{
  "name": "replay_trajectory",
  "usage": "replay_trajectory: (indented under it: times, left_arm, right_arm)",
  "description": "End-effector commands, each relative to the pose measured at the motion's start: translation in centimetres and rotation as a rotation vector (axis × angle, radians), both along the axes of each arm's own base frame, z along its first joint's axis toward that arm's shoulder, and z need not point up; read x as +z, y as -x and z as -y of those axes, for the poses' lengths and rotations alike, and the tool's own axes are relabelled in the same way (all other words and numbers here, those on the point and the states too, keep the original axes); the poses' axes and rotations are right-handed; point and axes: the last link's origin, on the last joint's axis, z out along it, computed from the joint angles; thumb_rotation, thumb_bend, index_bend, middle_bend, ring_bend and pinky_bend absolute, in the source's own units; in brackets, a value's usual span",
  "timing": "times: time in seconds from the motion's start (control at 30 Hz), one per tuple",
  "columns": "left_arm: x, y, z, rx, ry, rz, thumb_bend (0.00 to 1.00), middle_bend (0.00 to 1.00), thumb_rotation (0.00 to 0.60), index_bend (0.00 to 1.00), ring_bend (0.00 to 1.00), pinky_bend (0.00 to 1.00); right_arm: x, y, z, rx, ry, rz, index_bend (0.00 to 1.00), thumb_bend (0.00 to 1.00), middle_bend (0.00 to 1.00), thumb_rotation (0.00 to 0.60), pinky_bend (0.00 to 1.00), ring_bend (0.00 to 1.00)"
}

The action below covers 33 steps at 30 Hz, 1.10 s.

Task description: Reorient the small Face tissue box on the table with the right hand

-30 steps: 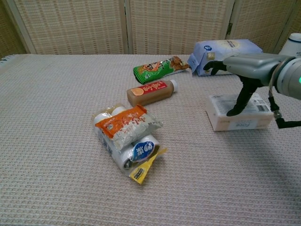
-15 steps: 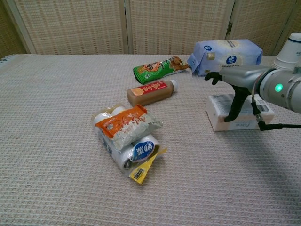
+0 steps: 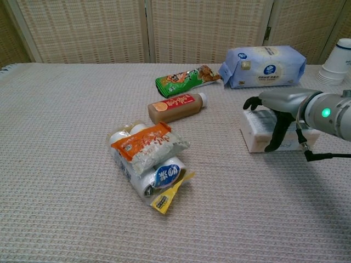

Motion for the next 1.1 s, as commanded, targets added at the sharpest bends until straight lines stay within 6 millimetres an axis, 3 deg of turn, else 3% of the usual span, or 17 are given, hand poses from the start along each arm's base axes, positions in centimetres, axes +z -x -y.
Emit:
replay_trajectory:
  times: [0.03, 0.2, 0.33, 0.67, 0.87, 1.1]
  left_arm:
    - [0.0, 0.0, 0.0, -0.001, -0.001, 0.002, 0.48, 0.00, 0.600, 0.24, 0.00, 0.12]
    - [0.1, 0.0, 0.0, 0.000, -0.005, 0.006, 0.48, 0.00, 0.600, 0.24, 0.00, 0.12]
    - [0.1, 0.0, 0.0, -0.002, -0.003, 0.007, 0.49, 0.00, 0.600, 0.24, 0.00, 0.12]
    - [0.1, -0.1, 0.1, -0.005, -0.006, 0.007, 0.49, 0.00, 0.600, 0.24, 0.00, 0.12]
    - [0.0, 0.0, 0.1, -0.004, -0.002, 0.002, 0.49, 0.00, 0.600, 0.24, 0.00, 0.12]
    - [-0.1, 0.0, 0.0, -0.002, -0.001, -0.003, 0.49, 0.00, 0.600, 0.24, 0.00, 0.12]
  right_arm:
    - [-0.2, 0.1, 0.0, -0.006, -0.011, 0.000, 0.22, 0.05, 0.17, 0.600, 0.01, 0.20]
    - [-0.5, 0.3, 0.0, -0.011, -0.023, -0.009, 0.30, 0.05, 0.23, 0.600, 0.13, 0.27]
    - [-0.6, 0.2, 0.0, -0.007, -0.022, -0.004, 0.35, 0.05, 0.27, 0.600, 0.32, 0.35]
    - [-0.1, 0.0, 0.3, 0.014, 0.014, 0.043, 0.50, 0.05, 0.36, 0.600, 0.42, 0.47]
    - [1.3, -0.2, 0.3, 0.024, 0.041, 0.249, 0.48, 0.05, 0.39, 0.600, 0.49, 0.53]
    - [4.1, 1.0, 0.0, -0.010, 0.121, 0.760, 0.43, 0.05, 0.43, 0.600, 0.52, 0.57]
